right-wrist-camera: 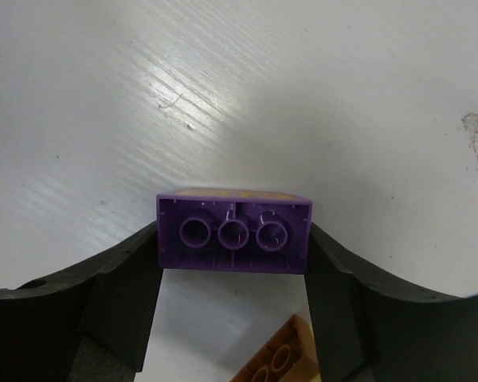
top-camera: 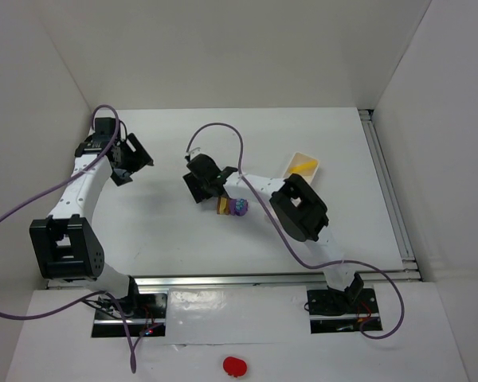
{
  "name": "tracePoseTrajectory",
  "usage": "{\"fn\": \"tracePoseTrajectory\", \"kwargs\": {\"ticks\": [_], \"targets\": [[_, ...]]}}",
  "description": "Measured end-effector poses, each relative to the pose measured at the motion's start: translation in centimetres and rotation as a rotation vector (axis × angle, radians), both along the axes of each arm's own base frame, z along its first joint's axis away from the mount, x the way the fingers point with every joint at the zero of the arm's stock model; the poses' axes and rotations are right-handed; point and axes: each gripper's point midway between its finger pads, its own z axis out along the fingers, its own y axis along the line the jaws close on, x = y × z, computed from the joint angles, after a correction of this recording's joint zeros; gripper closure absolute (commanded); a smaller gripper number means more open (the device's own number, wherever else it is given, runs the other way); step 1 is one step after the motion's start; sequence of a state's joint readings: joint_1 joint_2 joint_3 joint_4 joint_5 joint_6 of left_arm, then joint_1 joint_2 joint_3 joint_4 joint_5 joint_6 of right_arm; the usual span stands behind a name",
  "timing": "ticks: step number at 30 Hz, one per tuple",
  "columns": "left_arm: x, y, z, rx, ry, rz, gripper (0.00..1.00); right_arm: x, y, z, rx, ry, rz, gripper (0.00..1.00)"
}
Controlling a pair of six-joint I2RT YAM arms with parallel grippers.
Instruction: Sort the legos into containers by color
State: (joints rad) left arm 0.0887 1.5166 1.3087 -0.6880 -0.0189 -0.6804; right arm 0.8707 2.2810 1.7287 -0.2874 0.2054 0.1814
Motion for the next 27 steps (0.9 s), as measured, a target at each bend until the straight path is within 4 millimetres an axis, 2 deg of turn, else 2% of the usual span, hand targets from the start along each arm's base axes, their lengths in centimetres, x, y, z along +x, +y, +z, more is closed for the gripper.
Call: {"fn": "tracePoseTrajectory", "kwargs": {"ticks": [3, 7, 10, 13, 16, 18, 20, 22, 27], "targets": [[0.0, 0.0, 0.0, 0.0, 0.0, -0.001, 0.11, 0.2, -0.1, 0.2, -0.003, -0.015, -0.019, 0.42], [0.0, -0.1, 0.0, 0.003, -0.001, -0.014, 0.11, -0.1, -1.7, 1.7, -0.014, -0.05, -0.054, 0.42], [0.0, -0.4, 0.0, -0.004, -0.002, -0.037, 0.11, -0.3, -3.9, 5.5, 0.015, -0.107, -0.109, 0.42], [0.0, -1.0, -0.3, -0.007, 0.001, -0.071, 0.11, -0.6, -6.9, 11.0, 0.089, -0.175, -0.19, 0.42], [0.2, -2.3, -1.2, -0.015, 0.023, -0.115, 0.11, -0.8, -11.7, 15.8, 0.175, -0.232, -0.325, 0.41], [0.3, -3.5, -2.1, -0.021, 0.047, -0.151, 0.11, -1.4, -15.0, 17.0, 0.207, -0.242, -0.418, 0.41], [0.4, -4.7, -2.9, -0.025, 0.07, -0.2, 0.11, -2.5, -18.0, 16.7, 0.212, -0.226, -0.5, 0.41], [0.7, -6.1, -3.4, -0.032, 0.082, -0.248, 0.11, -3.9, -19.8, 15.6, 0.199, -0.192, -0.553, 0.41], [1.0, -10.4, -3.7, -0.035, 0.078, -0.389, 0.11, -6.9, -23.1, 10.9, 0.107, -0.077, -0.647, 0.4]]}}
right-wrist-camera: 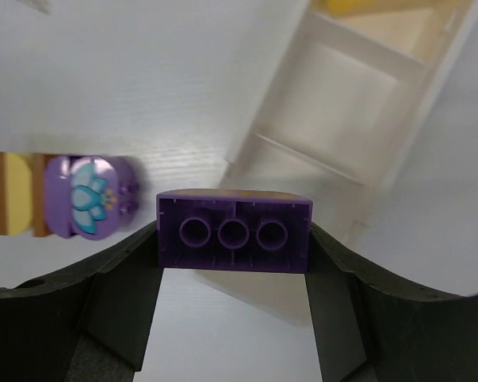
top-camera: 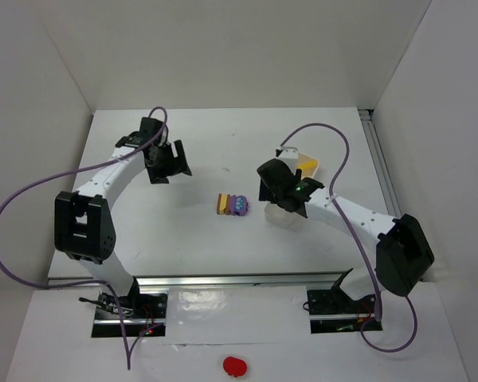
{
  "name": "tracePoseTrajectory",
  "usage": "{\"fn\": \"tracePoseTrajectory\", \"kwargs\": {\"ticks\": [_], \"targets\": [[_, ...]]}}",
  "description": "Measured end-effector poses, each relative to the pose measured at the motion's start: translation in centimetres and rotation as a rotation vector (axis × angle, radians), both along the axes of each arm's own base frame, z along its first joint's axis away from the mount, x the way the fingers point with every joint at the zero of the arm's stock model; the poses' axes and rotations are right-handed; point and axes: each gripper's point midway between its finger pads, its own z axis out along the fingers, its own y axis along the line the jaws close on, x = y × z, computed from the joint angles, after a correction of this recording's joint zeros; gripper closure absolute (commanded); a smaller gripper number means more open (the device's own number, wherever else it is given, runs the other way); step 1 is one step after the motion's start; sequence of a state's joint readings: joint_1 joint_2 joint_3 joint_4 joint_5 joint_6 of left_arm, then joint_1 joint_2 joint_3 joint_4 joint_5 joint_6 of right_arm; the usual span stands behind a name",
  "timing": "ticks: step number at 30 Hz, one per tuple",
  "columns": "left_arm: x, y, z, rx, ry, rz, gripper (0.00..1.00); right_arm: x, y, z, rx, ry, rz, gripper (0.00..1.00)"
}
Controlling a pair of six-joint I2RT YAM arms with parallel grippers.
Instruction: Sort the legos into containers by color
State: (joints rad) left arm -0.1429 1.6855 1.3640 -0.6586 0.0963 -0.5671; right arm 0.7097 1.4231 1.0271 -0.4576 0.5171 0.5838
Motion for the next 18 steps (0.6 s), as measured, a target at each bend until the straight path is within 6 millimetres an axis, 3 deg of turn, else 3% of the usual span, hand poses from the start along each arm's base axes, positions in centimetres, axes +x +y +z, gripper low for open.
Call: {"fn": "tracePoseTrajectory", "kwargs": {"ticks": [6, 11, 15, 18], "targets": [[-1.1, -4.3, -0.7, -0.001, 0.014, -0.135, 0.11, -1.8, -3.1, -2.9, -0.034, 0.091, -0.071, 0.34], [-1.4, -4.8, -1.6, 0.016, 0.033, -0.165, 0.11, -2.0, -3.4, -3.2, -0.03, 0.103, -0.082, 0.04], [-1.0, -4.8, -1.6, 0.023, 0.035, -0.166, 0.11, -2.2, -3.2, -3.2, -0.031, 0.108, -0.07, 0.06], [-0.3, -4.8, -1.4, 0.029, 0.023, -0.162, 0.11, -2.3, -2.9, -2.7, -0.038, 0.107, -0.054, 0.2]]}}
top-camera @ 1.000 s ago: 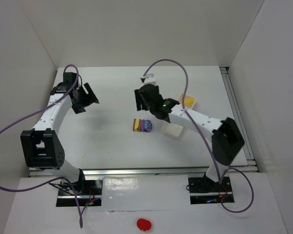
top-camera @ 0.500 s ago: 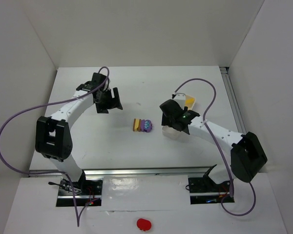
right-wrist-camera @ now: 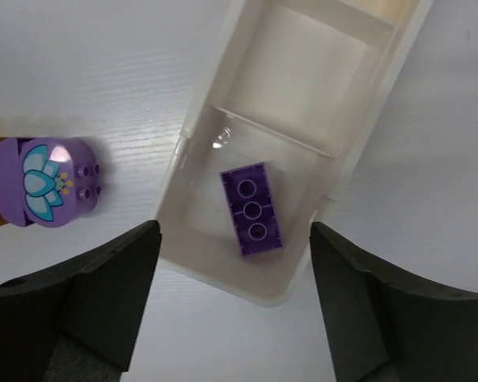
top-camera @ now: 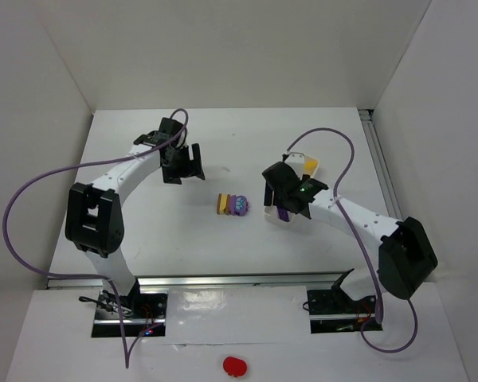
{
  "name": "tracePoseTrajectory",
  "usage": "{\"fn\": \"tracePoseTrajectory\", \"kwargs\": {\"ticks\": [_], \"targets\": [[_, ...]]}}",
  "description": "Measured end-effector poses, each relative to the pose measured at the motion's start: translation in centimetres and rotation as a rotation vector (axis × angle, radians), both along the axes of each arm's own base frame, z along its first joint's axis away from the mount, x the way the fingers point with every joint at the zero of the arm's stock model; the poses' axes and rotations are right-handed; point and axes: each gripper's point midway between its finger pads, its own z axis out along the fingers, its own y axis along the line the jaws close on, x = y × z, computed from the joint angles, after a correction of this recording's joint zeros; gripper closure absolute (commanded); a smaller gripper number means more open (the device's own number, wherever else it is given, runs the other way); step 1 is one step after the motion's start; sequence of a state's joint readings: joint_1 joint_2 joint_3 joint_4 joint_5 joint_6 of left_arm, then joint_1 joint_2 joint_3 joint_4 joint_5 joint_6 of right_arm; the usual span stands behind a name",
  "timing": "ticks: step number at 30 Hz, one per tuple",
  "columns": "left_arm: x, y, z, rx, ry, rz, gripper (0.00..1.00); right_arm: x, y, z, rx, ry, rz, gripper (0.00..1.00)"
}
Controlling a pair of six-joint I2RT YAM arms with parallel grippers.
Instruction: Sort the legos into containers by color
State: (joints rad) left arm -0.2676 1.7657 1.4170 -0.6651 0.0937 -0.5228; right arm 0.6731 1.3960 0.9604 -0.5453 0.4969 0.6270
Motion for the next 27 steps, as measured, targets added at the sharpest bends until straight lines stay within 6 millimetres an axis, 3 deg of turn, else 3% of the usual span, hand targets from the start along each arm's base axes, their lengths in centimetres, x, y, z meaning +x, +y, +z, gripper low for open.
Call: {"fn": "tracePoseTrajectory", "kwargs": {"ticks": [2, 5, 8, 10, 13, 16, 19, 24, 27], "targets": [[0.3, 0.2, 0.2, 0.01, -0.01, 0.005, 0.11, 0.2, 0.5, 0.9, -0.003, -0.015, 0.021, 0.34], [0.7, 0.8, 0.6, 0.044, -0.026, 0.023, 0.11, 0.8, 2.2, 2.8, 0.018, -0.05, 0.079, 0.39], [1.3, 1.8, 1.1, 0.07, -0.041, 0.05, 0.11, 1.6, 5.0, 4.8, 0.056, -0.076, 0.177, 0.39], [1.8, 3.1, 1.4, 0.079, -0.05, 0.086, 0.11, 2.2, 7.4, 5.3, 0.073, -0.078, 0.248, 0.24], [2.2, 5.8, 1.8, 0.099, -0.056, 0.153, 0.11, 2.7, 11.2, 3.6, 0.074, -0.029, 0.372, 0.09], [2.3, 8.2, 2.5, 0.114, -0.07, 0.202, 0.11, 2.9, 13.9, 0.9, 0.043, 0.044, 0.465, 0.09], [1.8, 8.9, 2.7, 0.11, -0.069, 0.216, 0.11, 3.2, 15.9, -1.7, 0.009, 0.104, 0.52, 0.16], [0.9, 8.7, 1.7, 0.094, -0.035, 0.205, 0.11, 2.7, 16.1, -3.6, -0.021, 0.151, 0.538, 0.18], [0.6, 8.5, 1.4, 0.084, -0.022, 0.198, 0.11, 2.7, 16.0, -3.6, -0.036, 0.149, 0.556, 0.29]]}}
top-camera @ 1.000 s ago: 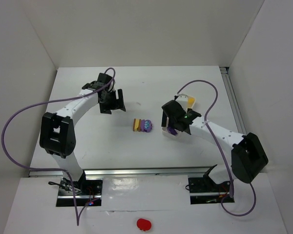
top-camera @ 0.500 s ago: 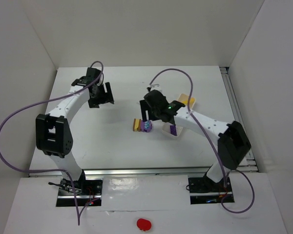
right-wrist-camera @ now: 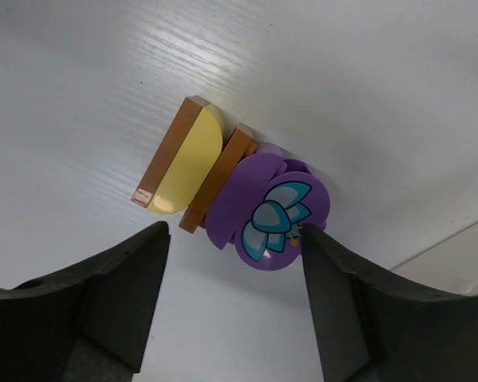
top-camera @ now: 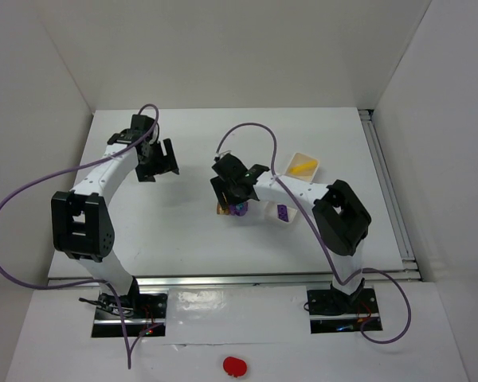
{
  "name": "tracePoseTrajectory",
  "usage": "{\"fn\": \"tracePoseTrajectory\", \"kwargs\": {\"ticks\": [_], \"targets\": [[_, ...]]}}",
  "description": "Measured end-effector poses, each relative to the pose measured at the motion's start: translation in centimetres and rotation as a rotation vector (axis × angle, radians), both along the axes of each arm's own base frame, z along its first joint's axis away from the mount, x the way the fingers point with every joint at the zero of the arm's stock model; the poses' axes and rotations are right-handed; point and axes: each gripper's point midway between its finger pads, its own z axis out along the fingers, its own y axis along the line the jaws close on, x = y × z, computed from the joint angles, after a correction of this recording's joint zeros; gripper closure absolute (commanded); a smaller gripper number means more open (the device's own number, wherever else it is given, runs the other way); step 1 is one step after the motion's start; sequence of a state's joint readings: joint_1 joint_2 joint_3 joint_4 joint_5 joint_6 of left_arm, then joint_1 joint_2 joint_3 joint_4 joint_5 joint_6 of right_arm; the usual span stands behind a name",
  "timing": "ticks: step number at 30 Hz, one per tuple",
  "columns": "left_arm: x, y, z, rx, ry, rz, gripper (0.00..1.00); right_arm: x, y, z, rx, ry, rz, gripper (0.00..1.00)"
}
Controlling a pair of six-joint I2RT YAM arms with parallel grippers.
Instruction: Sort the legos into containers by color
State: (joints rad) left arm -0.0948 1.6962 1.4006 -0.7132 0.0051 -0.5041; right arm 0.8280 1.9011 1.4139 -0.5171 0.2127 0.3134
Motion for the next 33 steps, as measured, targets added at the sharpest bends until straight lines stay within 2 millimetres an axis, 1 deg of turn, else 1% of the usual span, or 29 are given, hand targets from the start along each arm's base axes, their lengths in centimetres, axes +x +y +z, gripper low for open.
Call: {"fn": "tracePoseTrajectory", "kwargs": {"ticks": [1, 4, 5, 6, 8, 12, 16, 17, 20, 24, 27, 28, 33], "targets": [[0.0, -0.1, 0.0, -0.003, 0.001, -0.002, 0.11, 0.0, -0.1, -0.1, -0.008, -0.001, 0.01, 0.31], [-0.1, -0.3, 0.0, -0.016, 0.002, -0.009, 0.11, -0.4, -0.8, -0.6, -0.049, 0.003, 0.053, 0.31], [-0.1, -0.4, 0.0, -0.018, 0.003, -0.01, 0.11, -0.5, -1.0, -0.8, -0.065, 0.006, 0.069, 0.28], [-0.1, -0.4, 0.0, -0.021, 0.003, -0.012, 0.11, -0.7, -1.3, -1.0, -0.082, 0.011, 0.084, 0.28], [-0.1, -0.5, 0.0, -0.023, 0.003, -0.014, 0.11, -1.0, -1.8, -1.2, -0.112, 0.02, 0.109, 0.25], [-0.1, -0.8, 0.0, -0.029, 0.004, -0.023, 0.11, -0.9, -2.4, -1.3, -0.139, 0.021, 0.136, 0.25], [-0.2, -1.1, 0.0, -0.032, 0.005, -0.031, 0.11, -0.5, -2.8, -1.6, -0.152, 0.023, 0.155, 0.18], [-0.2, -1.2, 0.0, -0.032, 0.005, -0.034, 0.11, -0.4, -2.9, -1.9, -0.156, 0.026, 0.159, 0.12], [-0.2, -1.3, 0.0, -0.035, 0.006, -0.039, 0.11, 0.3, -2.8, -2.4, -0.15, 0.024, 0.178, 0.04], [-0.2, -1.6, 0.0, -0.044, 0.006, -0.049, 0.11, 1.2, -2.4, -3.4, -0.11, 0.036, 0.213, 0.04], [-0.3, -1.8, -0.1, -0.05, 0.009, -0.056, 0.11, 2.2, -2.5, -4.0, -0.056, 0.042, 0.223, 0.11], [-0.3, -1.8, -0.1, -0.051, 0.01, -0.059, 0.11, 2.4, -2.6, -4.1, -0.041, 0.045, 0.23, 0.15], [-0.1, -1.9, -1.2, -0.048, 0.041, -0.081, 0.11, 3.0, -2.4, -4.0, 0.034, 0.055, 0.269, 0.15]]}}
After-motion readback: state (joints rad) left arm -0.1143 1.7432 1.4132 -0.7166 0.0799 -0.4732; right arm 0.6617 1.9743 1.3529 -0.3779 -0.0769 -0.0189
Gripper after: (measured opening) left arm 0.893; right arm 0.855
